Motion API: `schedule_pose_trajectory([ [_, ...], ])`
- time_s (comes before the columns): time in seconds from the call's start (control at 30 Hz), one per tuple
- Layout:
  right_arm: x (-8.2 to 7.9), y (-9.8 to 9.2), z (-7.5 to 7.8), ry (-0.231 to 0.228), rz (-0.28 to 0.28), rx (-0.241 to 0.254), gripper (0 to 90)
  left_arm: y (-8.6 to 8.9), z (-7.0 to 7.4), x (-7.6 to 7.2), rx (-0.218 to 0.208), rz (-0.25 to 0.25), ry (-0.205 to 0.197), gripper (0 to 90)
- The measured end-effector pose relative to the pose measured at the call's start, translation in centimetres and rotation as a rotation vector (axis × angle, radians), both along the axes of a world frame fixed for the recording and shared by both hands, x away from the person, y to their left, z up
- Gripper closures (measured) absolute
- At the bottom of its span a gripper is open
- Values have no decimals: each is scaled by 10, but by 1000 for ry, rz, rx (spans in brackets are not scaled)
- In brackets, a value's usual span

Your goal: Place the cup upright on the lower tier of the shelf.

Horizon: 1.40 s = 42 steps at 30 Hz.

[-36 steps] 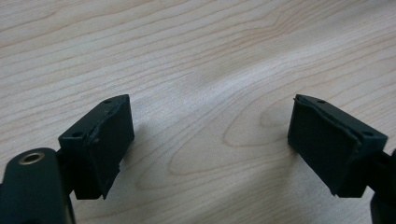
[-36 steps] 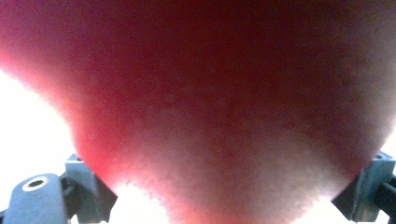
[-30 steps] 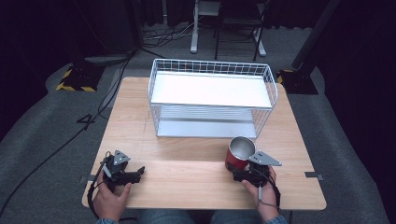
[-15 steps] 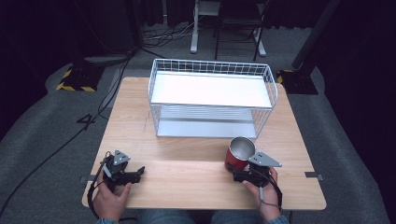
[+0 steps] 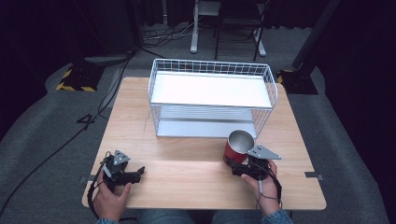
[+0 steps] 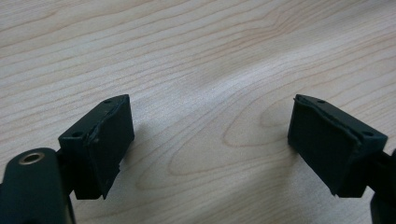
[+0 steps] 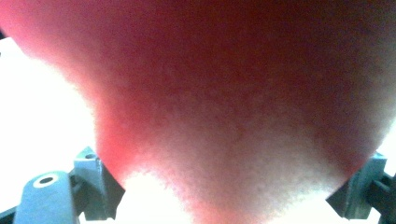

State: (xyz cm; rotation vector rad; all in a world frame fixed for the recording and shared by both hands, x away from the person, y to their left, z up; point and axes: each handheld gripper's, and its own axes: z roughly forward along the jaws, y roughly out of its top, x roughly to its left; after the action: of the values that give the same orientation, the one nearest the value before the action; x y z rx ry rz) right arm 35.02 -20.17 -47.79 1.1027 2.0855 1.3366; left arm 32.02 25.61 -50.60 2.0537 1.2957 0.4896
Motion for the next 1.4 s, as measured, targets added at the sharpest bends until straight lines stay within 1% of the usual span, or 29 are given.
schedule_pose_trajectory([
  [0.1,8,3,5,5,0,9,162,0,0,0,1,-2,0,147],
  [0.13,8,3,5,5,0,9,162,0,0,0,1,-2,0,147],
  [0.23,17,7,10,5,-2,1,161,0,0,0,0,-2,0,147],
  [0.37,23,11,13,8,1,0,162,0,0,0,1,-2,0,147],
  [0.47,30,18,16,5,8,-8,162,0,0,0,1,-2,0,147],
  [0.53,31,19,17,4,12,-11,162,0,0,0,1,-2,0,147],
  [0.67,40,28,19,1,24,-25,162,0,0,0,1,-1,0,146],
  [0.77,42,31,20,5,27,-27,162,0,0,0,2,-1,0,146],
  [0.83,48,37,21,5,33,-27,162,0,0,0,1,-1,0,146],
  [1.0,54,44,22,3,40,-25,162,0,0,0,1,-2,-1,146],
  [1.17,63,55,22,-8,10,-15,162,0,0,0,2,-2,0,146],
  [1.2,63,55,22,-8,10,-15,162,0,0,0,2,-2,0,146],
  [1.23,67,59,21,-13,4,-16,162,0,0,0,2,-2,0,146],
  [1.3,69,60,20,-9,1,-14,162,0,0,0,0,-1,0,146],
  [1.4,76,66,18,-17,-9,-13,162,0,0,0,1,-2,0,146],
])
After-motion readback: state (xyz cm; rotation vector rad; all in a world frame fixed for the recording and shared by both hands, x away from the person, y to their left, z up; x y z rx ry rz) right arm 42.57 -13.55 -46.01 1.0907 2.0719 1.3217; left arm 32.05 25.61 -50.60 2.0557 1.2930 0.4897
